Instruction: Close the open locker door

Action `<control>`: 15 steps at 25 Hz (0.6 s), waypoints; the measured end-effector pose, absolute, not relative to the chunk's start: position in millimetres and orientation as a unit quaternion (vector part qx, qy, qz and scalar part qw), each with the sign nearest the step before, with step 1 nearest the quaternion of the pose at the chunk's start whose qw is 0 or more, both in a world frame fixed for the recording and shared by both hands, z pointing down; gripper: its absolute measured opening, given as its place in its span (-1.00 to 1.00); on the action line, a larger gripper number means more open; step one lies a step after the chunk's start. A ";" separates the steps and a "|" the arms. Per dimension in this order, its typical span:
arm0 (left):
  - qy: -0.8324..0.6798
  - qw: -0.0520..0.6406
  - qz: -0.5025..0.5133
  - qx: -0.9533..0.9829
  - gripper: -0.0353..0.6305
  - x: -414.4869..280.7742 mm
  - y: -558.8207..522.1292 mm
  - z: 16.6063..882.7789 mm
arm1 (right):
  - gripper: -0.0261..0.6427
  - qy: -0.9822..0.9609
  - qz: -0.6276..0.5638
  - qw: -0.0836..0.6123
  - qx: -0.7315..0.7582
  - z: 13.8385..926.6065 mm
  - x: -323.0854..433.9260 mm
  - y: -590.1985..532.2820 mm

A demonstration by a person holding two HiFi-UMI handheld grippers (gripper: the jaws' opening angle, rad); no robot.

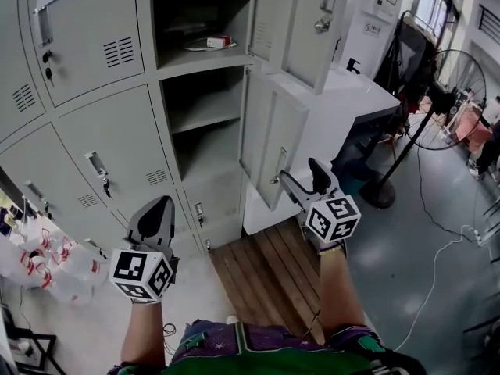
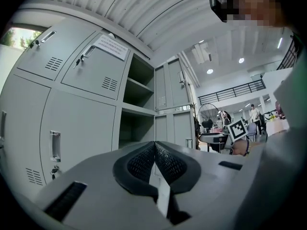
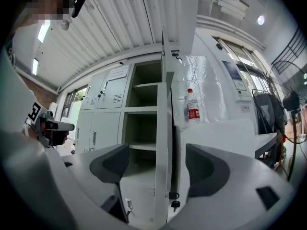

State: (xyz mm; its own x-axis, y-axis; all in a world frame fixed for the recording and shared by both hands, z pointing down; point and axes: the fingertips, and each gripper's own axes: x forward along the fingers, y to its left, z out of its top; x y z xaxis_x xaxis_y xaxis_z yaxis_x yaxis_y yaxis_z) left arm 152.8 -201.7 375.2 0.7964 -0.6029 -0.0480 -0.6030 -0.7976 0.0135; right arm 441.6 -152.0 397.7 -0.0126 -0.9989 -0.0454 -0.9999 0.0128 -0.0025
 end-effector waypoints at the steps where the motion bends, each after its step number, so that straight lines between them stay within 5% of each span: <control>1: 0.320 0.001 0.026 -0.947 -0.83 152.4 -202.5 374.8 | 0.13 0.713 0.012 0.018 -0.701 399.2 442.6 -155.0; 15: 0.327 -0.001 0.016 -0.945 -0.83 153.2 -204.8 382.4 | -0.29 0.718 0.008 0.005 -0.696 416.7 459.2 -180.7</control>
